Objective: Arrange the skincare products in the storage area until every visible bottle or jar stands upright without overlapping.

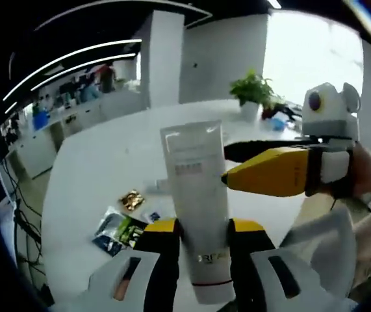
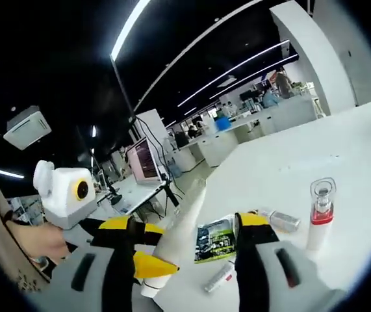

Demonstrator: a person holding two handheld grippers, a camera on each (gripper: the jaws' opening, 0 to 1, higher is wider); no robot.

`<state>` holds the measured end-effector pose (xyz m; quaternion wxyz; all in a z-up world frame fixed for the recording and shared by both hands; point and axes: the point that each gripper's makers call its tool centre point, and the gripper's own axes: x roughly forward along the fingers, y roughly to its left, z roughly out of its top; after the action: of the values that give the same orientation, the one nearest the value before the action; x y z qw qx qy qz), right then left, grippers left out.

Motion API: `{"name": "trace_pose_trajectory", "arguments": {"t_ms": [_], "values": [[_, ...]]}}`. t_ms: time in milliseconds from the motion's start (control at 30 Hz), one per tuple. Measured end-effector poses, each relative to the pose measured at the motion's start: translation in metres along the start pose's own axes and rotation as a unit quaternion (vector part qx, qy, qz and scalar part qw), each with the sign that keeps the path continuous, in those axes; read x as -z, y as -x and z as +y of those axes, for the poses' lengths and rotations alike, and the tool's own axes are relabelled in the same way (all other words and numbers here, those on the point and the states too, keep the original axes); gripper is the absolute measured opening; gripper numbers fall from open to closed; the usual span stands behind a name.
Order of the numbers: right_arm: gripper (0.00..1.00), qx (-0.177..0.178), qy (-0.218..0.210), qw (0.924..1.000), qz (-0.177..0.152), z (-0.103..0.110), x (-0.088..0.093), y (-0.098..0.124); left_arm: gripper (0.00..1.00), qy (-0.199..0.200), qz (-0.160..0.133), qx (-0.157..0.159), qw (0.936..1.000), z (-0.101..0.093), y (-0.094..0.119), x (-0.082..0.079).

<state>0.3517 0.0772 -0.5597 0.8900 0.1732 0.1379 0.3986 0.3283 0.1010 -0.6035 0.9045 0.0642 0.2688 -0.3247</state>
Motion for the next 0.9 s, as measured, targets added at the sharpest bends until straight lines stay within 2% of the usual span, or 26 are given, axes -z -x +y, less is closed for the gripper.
{"name": "trace_pose_trajectory", "arguments": {"t_ms": [100, 200, 267, 400, 667, 800, 900], "values": [[0.54, -0.002, -0.003, 1.0000, -0.004, 0.003, -0.002, -0.001, 0.26, -0.016, -0.007, -0.003, 0.9998, -0.003, 0.000, -0.004], [0.51, -0.010, -0.037, 0.9992, -0.014, 0.005, -0.007, -0.002, 0.26, -0.031, -0.009, -0.002, 0.9995, -0.007, 0.000, -0.006], [0.47, -0.010, -0.043, 0.9989, -0.017, 0.003, -0.010, -0.002, 0.26, -0.039, -0.011, -0.002, 0.9992, -0.009, 0.001, -0.007], [0.36, -0.010, -0.048, 0.9986, -0.019, 0.000, -0.013, -0.002, 0.26, -0.046, -0.025, 0.005, 0.9986, -0.015, 0.002, -0.011], [0.15, -0.005, -0.062, 0.9977, -0.026, 0.000, -0.015, -0.001, 0.26, -0.049, -0.024, 0.004, 0.9985, -0.017, 0.003, -0.012], [0.12, -0.008, -0.095, 0.9948, -0.038, 0.001, -0.019, 0.000, 0.27, -0.042, -0.026, 0.011, 0.9987, -0.020, 0.004, -0.013], [0.11, -0.011, -0.081, 0.9962, -0.031, 0.003, -0.021, 0.003, 0.29, -0.045, -0.032, 0.031, 0.9980, -0.024, 0.005, -0.014]]}}
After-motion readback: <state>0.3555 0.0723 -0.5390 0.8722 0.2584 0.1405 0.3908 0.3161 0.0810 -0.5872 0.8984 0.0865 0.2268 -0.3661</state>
